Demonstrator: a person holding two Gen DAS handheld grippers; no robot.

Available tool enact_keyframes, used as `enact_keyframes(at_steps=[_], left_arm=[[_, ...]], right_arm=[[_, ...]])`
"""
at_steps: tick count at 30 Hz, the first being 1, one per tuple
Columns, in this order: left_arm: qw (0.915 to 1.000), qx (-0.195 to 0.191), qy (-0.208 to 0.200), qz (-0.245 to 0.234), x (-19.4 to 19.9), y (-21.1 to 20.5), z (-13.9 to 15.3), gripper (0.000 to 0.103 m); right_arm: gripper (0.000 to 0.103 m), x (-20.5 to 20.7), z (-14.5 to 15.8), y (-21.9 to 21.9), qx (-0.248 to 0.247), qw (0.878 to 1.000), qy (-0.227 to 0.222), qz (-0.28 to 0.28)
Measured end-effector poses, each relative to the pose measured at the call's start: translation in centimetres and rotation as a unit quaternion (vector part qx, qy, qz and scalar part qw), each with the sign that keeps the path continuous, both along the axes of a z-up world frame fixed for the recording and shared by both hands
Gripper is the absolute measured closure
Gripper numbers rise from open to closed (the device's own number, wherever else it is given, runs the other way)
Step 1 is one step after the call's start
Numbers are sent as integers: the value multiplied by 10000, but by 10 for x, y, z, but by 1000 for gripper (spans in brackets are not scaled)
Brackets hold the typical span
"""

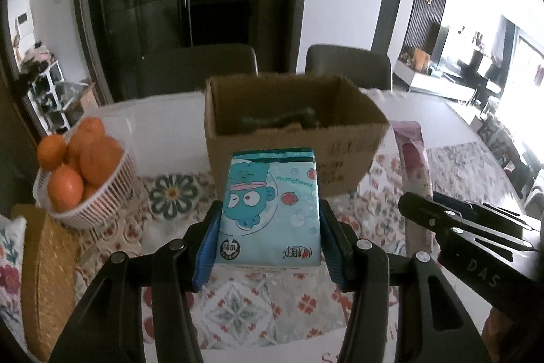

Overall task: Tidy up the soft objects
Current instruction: 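Carry the tissue pack and pink candy bar over the cardboard box with both grippers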

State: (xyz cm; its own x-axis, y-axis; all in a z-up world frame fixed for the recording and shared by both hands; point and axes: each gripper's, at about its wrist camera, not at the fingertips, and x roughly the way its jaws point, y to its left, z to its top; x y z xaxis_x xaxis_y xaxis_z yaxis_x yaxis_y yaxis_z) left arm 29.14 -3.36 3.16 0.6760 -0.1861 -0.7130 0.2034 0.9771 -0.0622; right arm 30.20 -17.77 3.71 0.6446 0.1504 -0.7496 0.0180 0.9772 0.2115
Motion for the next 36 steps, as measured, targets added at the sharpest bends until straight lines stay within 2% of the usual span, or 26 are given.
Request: enact_keyframes(at_steps=[7,14,24,31,36], left_arm=[[9997,-6,-244,-33,17,4,23,50],[9994,43,-309,-140,39,4,40,50],[9996,126,-32,-253,85,-2,51,50],[9988,304,227,-310,120,-9,47,50],[9979,301,493,-300,145,-12,42,50]], right_arm=[[80,17,25,7,-27,9996,-251,79],[80,42,37,7,-20,9995,-258,159],[80,96,50,5,20,9994,-30,332],[80,141,50,5,-305,9972,275,625],[80,168,45,-4,-245,9974,464,497]])
